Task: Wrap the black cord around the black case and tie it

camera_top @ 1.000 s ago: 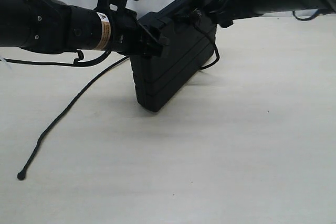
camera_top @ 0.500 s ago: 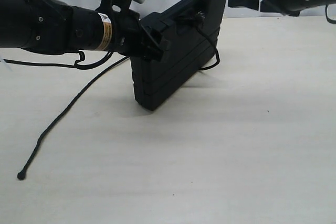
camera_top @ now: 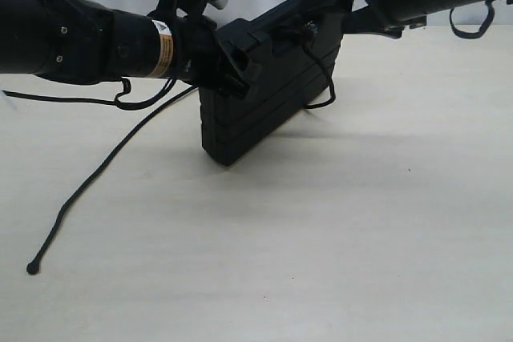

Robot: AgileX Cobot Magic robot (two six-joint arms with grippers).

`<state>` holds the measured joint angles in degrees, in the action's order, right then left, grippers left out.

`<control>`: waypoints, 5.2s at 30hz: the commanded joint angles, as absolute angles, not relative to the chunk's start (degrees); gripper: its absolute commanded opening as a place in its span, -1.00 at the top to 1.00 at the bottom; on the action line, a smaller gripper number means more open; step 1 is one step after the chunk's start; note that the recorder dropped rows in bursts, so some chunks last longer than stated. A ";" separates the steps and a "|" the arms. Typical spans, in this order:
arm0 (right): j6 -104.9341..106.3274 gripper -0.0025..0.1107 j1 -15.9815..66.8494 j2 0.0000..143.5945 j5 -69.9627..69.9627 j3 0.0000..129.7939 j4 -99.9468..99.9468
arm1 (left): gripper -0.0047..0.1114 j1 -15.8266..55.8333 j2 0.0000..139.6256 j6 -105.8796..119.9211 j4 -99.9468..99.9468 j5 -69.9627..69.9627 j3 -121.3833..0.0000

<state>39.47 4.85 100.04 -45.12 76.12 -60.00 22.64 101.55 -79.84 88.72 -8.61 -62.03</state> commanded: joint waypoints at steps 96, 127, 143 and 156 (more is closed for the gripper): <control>29.50 0.88 6.16 104.43 -39.37 76.26 -45.74 | -0.50 21.44 110.41 -80.75 83.07 -38.83 -62.10; 28.12 0.88 6.16 107.13 -34.36 73.91 -37.12 | 0.92 25.35 98.24 -69.65 82.11 -22.58 -62.10; 20.72 -0.46 6.05 106.91 -31.06 73.91 -29.11 | 0.92 25.35 98.26 -77.32 92.54 -22.81 -62.10; 22.54 -0.44 6.05 97.76 -39.58 76.05 -3.95 | 0.92 25.35 98.26 -79.70 99.95 -21.09 -61.98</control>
